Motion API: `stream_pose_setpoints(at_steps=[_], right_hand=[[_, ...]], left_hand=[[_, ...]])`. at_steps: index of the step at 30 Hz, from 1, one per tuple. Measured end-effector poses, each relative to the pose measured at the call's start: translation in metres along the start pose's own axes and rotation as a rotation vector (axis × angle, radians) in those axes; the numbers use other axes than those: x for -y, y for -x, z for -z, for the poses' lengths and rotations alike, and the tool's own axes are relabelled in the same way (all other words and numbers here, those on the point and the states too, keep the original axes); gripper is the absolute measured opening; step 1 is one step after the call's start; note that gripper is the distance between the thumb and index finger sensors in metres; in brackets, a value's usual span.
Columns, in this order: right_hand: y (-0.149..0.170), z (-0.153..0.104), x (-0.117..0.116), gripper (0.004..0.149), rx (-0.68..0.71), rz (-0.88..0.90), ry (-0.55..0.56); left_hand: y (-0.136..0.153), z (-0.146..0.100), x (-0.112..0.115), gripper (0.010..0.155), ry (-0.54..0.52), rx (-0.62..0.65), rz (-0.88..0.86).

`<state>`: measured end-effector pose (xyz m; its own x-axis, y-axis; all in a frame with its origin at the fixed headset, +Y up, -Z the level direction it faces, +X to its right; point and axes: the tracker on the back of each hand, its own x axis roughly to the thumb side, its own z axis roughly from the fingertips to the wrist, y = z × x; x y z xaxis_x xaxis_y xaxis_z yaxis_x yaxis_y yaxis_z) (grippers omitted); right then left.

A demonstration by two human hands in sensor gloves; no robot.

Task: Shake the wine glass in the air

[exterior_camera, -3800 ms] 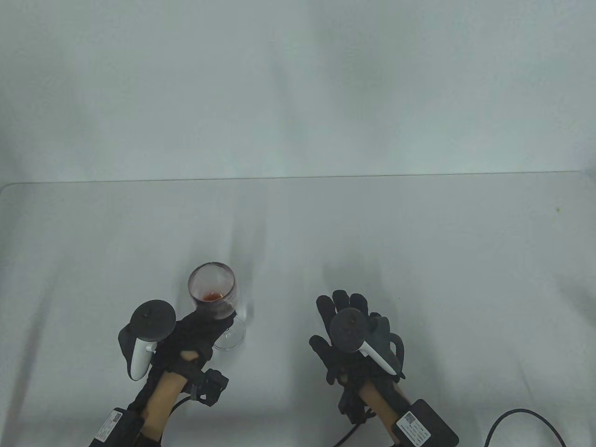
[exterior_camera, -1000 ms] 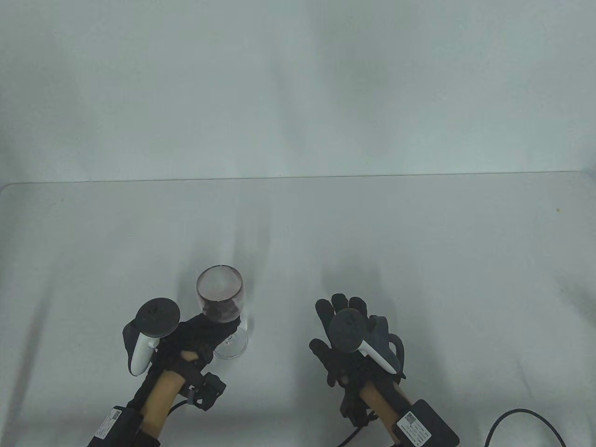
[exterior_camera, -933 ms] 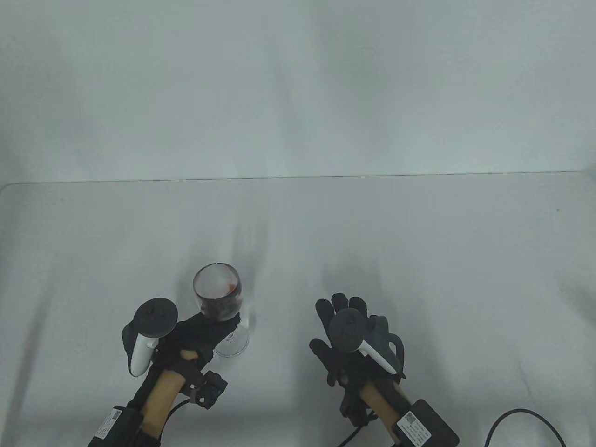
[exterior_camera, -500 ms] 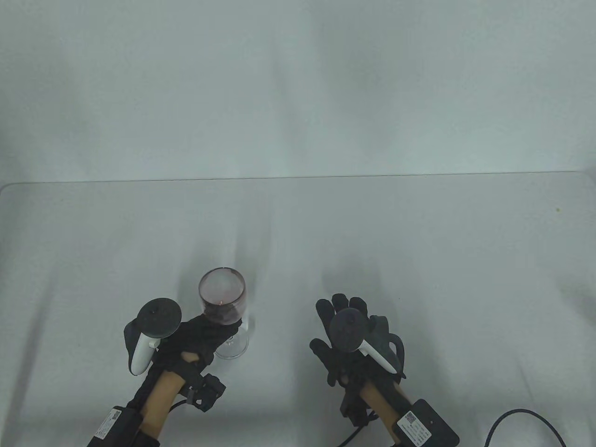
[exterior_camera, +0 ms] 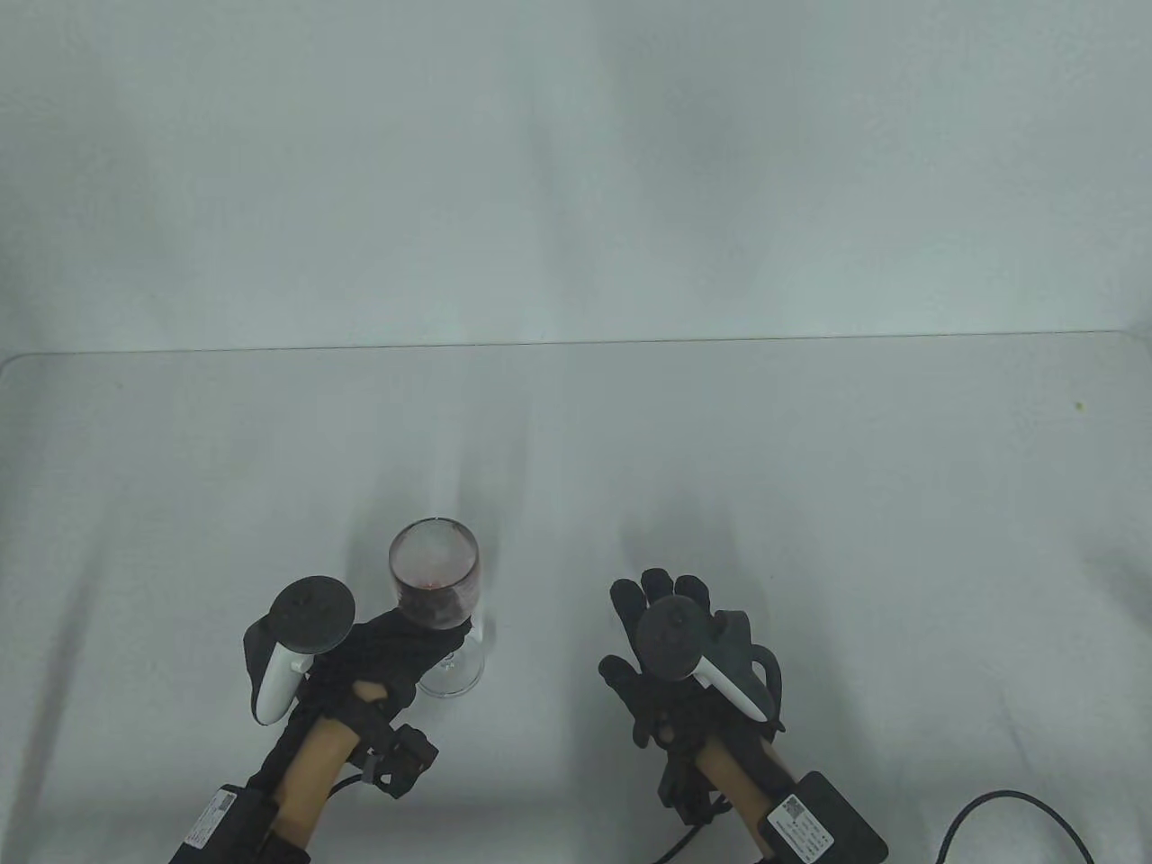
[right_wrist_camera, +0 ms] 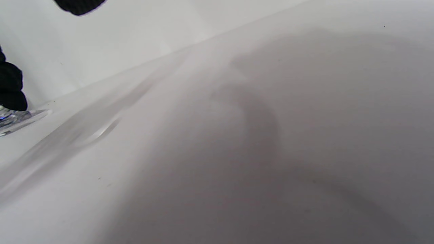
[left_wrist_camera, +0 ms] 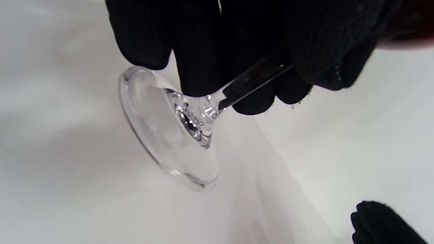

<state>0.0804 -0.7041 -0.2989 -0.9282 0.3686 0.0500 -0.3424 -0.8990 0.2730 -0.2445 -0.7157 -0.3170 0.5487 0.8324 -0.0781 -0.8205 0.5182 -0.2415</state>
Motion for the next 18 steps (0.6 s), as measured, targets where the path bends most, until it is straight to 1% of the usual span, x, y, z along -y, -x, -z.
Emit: stream_pose_setpoints(at_steps=[2,5,9,13,16,18], right_hand=[[0.0001,0.0003,0.0004,0.077,0.001,0.005,0.004],[0.0003,0.0007,-0.0005,0.076,-0.002,0.002,-0.002],[0.0004,0.0007,0.0,0.076,0.0,0.004,0.003],[0.0004,0.0007,-0.0002,0.077,-0.002,0.002,0.0],[0.0002,0.0008,-0.0001,0.077,0.0,0.001,0.001],[0.0005,0.0011,-0.0001,0.077,-0.003,0.003,0.0]], left_hand=[[0.0004,-0.0002,-0.0005,0.042,0.002,-0.002,-0.019],[0.0007,0.0006,-0.0001,0.042,0.018,0.0,0.043],[-0.0003,-0.0003,-0.0004,0.043,-0.003,0.006,-0.021],[-0.0008,0.0002,0.0009,0.042,0.026,0.017,0.057],[-0.0016,0.0002,0.0011,0.043,0.009,0.017,0.003],[-0.0016,0.0004,0.001,0.042,0.016,0.018,-0.007]])
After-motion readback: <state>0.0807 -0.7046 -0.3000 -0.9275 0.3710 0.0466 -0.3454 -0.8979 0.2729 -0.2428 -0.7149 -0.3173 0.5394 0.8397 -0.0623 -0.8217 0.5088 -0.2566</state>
